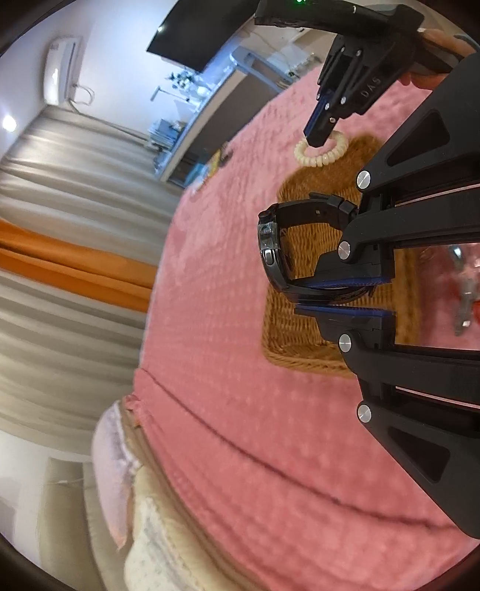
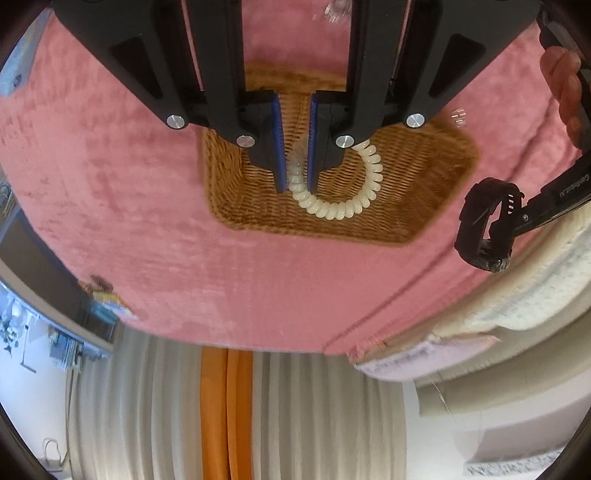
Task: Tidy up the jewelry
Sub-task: 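Carry the watch and cream coil tie into the basket and open both tools, then grasp the purple coil tie with the left tool while the right grasps a clear bead bracelet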
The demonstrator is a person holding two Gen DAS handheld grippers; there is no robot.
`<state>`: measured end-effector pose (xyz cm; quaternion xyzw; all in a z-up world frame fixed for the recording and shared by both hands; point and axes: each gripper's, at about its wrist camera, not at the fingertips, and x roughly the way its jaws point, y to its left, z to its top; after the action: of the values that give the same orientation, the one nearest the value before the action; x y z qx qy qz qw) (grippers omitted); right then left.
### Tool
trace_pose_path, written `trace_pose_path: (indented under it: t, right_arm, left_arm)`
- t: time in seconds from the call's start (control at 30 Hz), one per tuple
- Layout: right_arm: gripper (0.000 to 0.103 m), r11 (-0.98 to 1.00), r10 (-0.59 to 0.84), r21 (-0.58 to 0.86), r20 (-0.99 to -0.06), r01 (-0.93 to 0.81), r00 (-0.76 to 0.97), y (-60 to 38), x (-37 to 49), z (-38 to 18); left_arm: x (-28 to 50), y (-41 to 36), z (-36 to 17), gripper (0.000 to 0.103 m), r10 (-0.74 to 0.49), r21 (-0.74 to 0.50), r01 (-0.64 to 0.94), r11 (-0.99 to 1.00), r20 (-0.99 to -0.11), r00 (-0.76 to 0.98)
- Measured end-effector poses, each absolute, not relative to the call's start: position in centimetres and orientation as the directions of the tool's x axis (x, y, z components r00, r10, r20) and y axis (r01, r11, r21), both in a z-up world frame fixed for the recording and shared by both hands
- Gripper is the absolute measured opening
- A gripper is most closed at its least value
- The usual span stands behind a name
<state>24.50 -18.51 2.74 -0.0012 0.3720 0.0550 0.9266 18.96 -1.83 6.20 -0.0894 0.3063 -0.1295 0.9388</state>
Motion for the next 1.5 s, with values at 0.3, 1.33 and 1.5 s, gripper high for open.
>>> trace_pose_path:
  t: [0.3,1.33,1.5]
  right_arm:
    - [0.009,0.994,0.104,0.059,-0.806,-0.095,0.583,-18.3,29.5,-4.5]
    - [0.047,0.965,0.264,0.195,-0.718,-0.178,0.644,-17.0,9.5,1.2]
    - [0.035,0.963,0.268,0.199,-0.766,-0.181,0.585,-15.5,8.2,-2.8]
  left_arm:
    - [23.6,-3.4,-0.3,0.006,-0.280,-0.216,0.179,0.960,-0.694,0.664]
    - [2.0,3.8,3.4,0.045,-0.414,-0.356,0.239,0.903,-0.575,0.706]
    - [2.0,2.2,-1.2,0.034,-0.452,-0.389,0.242,0.889,-0.660,0.600]
